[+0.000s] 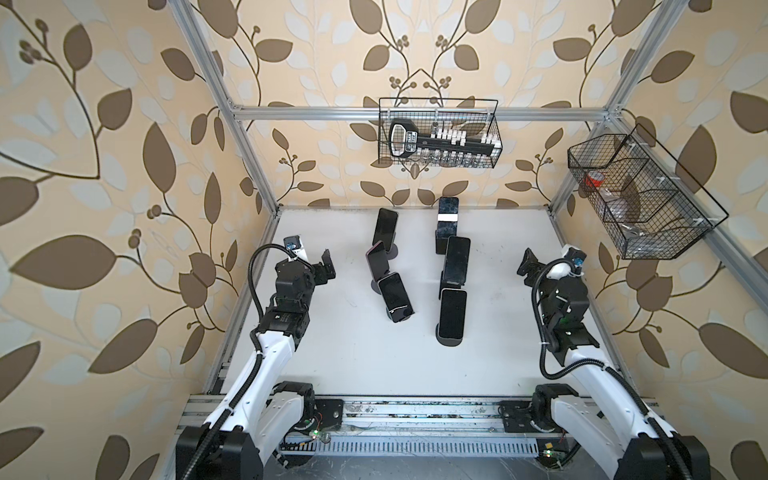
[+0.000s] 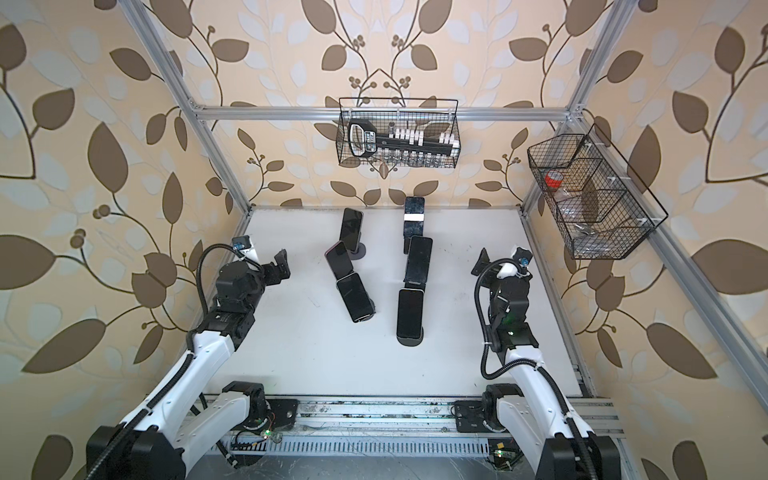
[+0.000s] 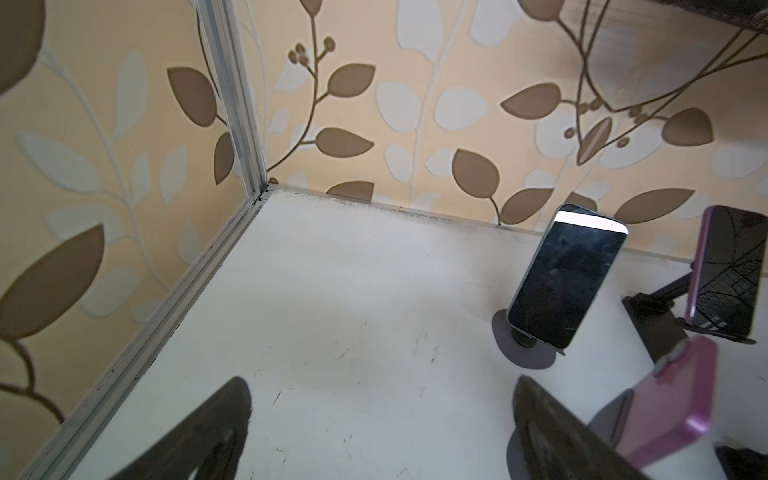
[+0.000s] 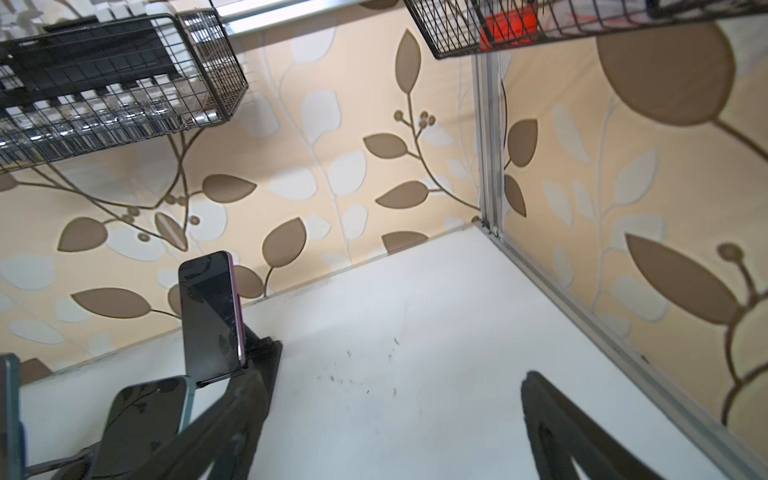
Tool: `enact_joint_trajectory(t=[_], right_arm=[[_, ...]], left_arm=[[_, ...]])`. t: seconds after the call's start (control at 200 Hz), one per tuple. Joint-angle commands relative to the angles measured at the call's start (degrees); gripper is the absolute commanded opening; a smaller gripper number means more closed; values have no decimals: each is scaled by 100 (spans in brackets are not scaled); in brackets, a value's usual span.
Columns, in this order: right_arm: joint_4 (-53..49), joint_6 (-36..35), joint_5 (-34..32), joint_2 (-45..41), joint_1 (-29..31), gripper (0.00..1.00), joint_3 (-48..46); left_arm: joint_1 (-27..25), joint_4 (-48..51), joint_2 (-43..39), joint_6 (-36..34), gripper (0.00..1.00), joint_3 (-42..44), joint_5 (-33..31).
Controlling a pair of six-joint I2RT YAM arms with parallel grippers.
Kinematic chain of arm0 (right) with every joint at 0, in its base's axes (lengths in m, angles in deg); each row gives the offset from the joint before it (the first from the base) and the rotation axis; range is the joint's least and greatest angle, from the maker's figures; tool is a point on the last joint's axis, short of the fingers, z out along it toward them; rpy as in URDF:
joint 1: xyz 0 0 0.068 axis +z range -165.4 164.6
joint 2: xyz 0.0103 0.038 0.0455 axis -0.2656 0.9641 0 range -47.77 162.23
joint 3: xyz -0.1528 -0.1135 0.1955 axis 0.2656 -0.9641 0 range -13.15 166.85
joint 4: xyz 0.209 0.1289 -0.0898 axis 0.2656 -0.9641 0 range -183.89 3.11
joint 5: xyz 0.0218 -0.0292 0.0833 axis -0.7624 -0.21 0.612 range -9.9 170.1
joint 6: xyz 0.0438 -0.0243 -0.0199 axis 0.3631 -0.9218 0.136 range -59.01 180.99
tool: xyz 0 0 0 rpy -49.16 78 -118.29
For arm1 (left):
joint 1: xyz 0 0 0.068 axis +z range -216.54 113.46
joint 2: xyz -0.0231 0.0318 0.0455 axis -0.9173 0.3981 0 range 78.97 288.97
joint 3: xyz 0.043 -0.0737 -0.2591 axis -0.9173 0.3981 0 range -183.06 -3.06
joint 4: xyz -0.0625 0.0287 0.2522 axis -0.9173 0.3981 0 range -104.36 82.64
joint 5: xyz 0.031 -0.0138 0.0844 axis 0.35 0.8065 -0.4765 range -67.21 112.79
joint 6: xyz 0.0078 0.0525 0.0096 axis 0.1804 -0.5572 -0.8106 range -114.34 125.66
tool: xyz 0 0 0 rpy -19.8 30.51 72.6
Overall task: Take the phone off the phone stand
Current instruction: 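Raise both arms and move both grippers toward the phones on stands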
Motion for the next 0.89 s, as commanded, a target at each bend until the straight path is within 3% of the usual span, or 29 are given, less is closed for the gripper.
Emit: enact_joint_trajectory(t=[0.0, 0.14, 0.33, 0.505, 0.595, 0.89], right_arm=[[-1680, 971, -153, -257, 49, 94, 269], [-2141, 1115, -76, -469, 253, 89, 538], [-2932, 1023, -292, -446, 975, 88, 1146], [-3504, 1062, -776, -474, 1845, 89, 1540], [-3696, 1234, -898, -490, 2179, 89, 1694], [-4481, 1398, -1524, -261, 3262, 91, 2134]], left_arm=[[-27, 1027, -333, -3, 98, -486, 477], [-28, 1605, -438, -145, 98, -917, 1083], [-26, 2406, -281, -494, 98, -1468, 2157], [-341, 2641, -449, -1030, 99, -1411, 2788], [-356, 2613, -523, -911, 99, -1347, 3110], [-356, 2689, -858, -813, 99, -1291, 3106]])
